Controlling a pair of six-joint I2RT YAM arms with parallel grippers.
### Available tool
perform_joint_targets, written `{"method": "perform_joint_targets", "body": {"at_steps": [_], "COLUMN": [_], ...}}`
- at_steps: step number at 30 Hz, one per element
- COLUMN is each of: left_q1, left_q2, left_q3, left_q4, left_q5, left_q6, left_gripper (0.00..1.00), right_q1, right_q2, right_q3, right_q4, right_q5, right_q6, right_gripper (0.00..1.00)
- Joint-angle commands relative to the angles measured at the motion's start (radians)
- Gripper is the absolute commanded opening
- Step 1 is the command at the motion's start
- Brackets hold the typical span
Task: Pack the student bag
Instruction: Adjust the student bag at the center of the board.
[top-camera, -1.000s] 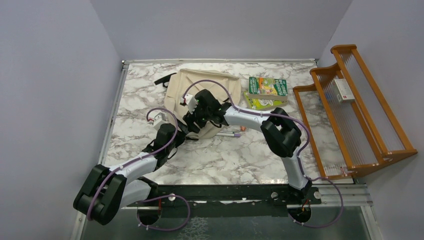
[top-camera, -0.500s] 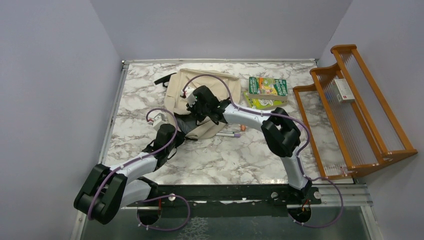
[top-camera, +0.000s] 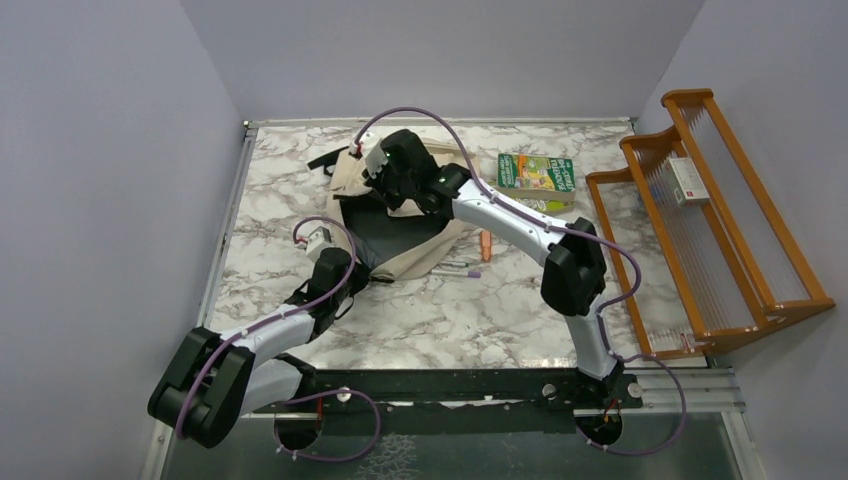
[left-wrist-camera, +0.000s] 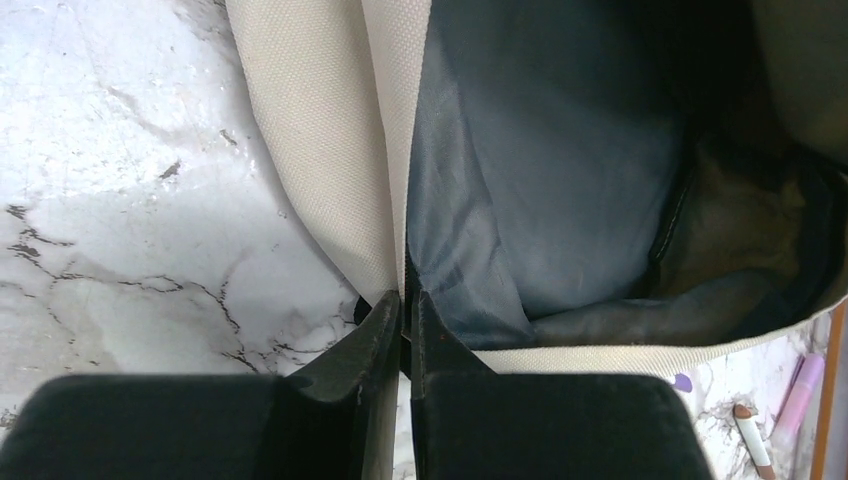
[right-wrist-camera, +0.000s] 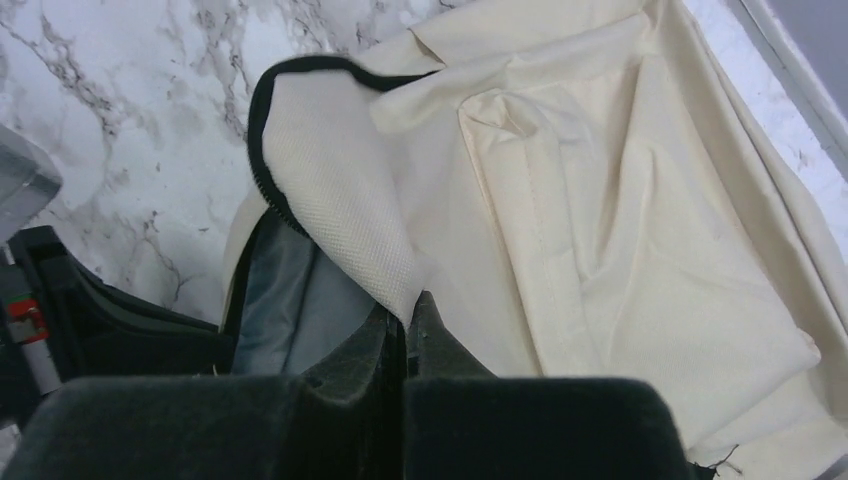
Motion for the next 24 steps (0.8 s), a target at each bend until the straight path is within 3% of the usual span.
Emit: {"method": "perform_joint_targets", "body": {"at_steps": [1,8,15,19,24], "left_q1": [0.001,0.001,0.002,0.002,0.001], "left_q2": [-0.026,-0.193,-0.316,-0.333,-0.323], "left_q3": [0.006,0.002,0.037,0.058,0.047], "left_q4": [-0.051,-0.201,-0.376,-0.463,-0.476], "left_q5": [-0.035,-0.145,-0.168,-0.168,-0.167], "left_q6": [0.012,-0.037,-0.051,-0.071,-0.082], "left_gripper": [0.07,0.00,0.00,0.00,0.00], "right_q1": [0.009,0.009,-0.018,-0.087,-0.205], "right_q2": [-0.052,-0.063,-0.032,-0.004,0.108], "right_q3": [0.111,0.215,0.254,0.262,0.392], "right_q4": [-0.137,-0.254,-0.272,-0.232,-0.266], "right_q5": [-0.087,-0.202,-0.181,-0.264,-0.462], "right_q6": [-0.012,0.022,0.025,0.033,0.049], "right_gripper": [0.01,0.00,0.00,0.00,0.01]}}
